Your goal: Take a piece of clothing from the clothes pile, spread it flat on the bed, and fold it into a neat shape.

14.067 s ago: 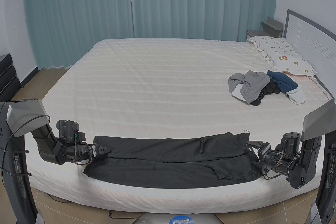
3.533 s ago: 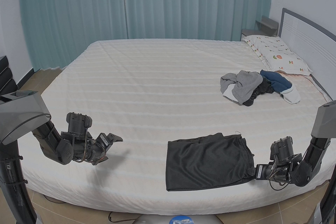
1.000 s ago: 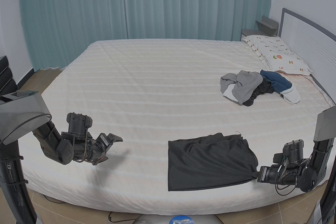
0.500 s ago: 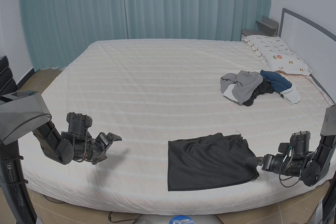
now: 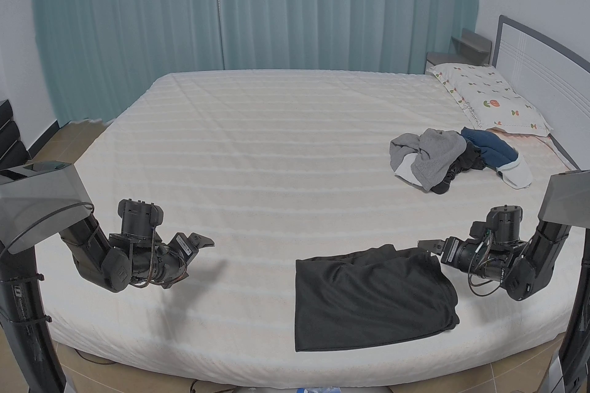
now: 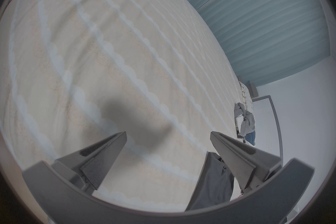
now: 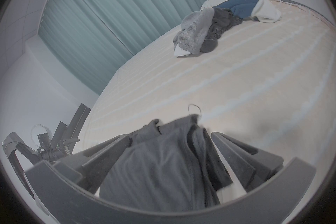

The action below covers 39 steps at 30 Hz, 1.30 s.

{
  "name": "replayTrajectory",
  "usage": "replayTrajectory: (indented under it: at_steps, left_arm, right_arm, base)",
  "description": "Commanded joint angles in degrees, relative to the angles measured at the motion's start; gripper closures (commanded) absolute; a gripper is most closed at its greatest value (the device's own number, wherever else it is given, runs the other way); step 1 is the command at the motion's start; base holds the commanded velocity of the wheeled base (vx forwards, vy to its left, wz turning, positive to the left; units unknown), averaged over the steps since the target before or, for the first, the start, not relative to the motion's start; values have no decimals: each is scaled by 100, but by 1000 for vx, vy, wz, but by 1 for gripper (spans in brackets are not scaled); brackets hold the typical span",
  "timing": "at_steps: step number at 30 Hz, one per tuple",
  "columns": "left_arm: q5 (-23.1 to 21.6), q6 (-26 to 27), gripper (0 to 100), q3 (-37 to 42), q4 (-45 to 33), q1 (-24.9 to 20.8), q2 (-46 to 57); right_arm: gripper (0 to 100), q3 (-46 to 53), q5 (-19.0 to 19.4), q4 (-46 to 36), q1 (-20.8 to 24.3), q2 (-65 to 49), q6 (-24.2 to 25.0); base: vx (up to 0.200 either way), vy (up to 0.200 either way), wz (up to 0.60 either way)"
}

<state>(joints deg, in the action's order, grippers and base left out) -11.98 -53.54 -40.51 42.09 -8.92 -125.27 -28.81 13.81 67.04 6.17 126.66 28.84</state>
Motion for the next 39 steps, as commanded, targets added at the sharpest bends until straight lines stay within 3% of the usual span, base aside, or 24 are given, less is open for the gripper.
replayTrajectory:
  at_steps: [1,17,18,31,39]
  left_arm:
    - [21,2,0,8,9,-13,-50]
    - [21,2,0,-1,9,-31,-59]
    - [21,2,0,-1,9,-31,-59]
    - [21,2,0,-1,9,-31,-59]
    - [21,2,0,-1,9,-31,-59]
  right_arm:
    - [0,-415,-10,-77,148,535,16]
    - [0,-732,-80,-121,183,843,78]
    - [100,-740,-116,-121,174,860,78]
    - [100,-776,-291,-103,16,931,95]
    - [100,-776,-291,-50,-274,895,412]
  base:
    - [0,0,0]
    - [0,0,0]
    - [0,0,0]
    - [0,0,0]
    - [0,0,0]
